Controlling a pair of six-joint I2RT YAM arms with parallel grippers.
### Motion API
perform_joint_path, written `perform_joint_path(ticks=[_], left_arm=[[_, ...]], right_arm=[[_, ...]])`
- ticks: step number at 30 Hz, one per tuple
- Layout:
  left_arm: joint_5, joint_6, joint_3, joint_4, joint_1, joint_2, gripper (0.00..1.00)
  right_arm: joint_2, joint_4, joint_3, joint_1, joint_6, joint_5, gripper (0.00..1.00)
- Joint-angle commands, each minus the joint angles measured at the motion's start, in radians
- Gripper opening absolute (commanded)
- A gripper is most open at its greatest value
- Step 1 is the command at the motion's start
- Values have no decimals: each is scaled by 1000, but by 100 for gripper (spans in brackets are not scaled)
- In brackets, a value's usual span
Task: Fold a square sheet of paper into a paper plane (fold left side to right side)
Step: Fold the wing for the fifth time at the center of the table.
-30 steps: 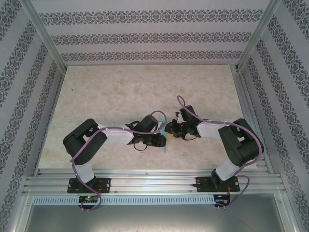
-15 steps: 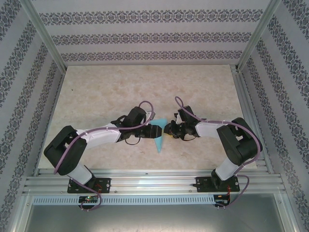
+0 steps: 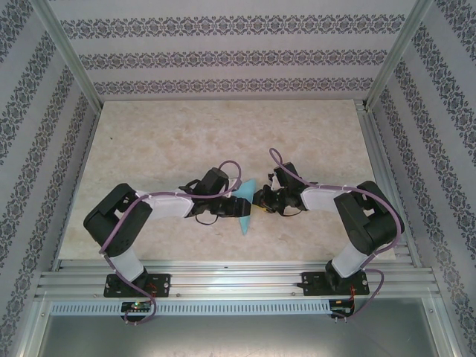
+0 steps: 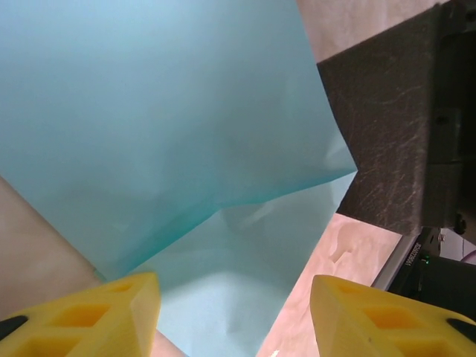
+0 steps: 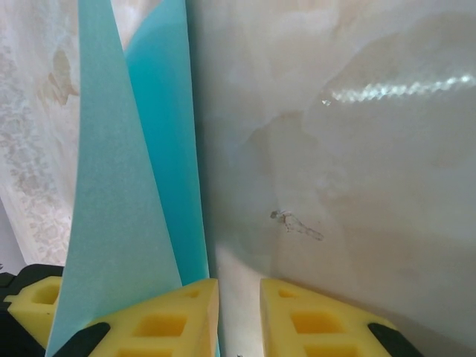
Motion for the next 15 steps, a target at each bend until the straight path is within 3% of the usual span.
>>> perform_joint_path(ticks=[1, 7, 15], left_arm=[[12, 13, 25, 59, -10, 30, 52], [-27, 21, 26, 47, -10, 50, 26], [-79, 30, 12, 27, -11, 59, 14]], right_arm=[[0, -4, 25, 16, -10, 18, 22], [-31, -27, 22, 16, -15, 23, 22], [-62, -47, 21, 10, -19, 12, 20]])
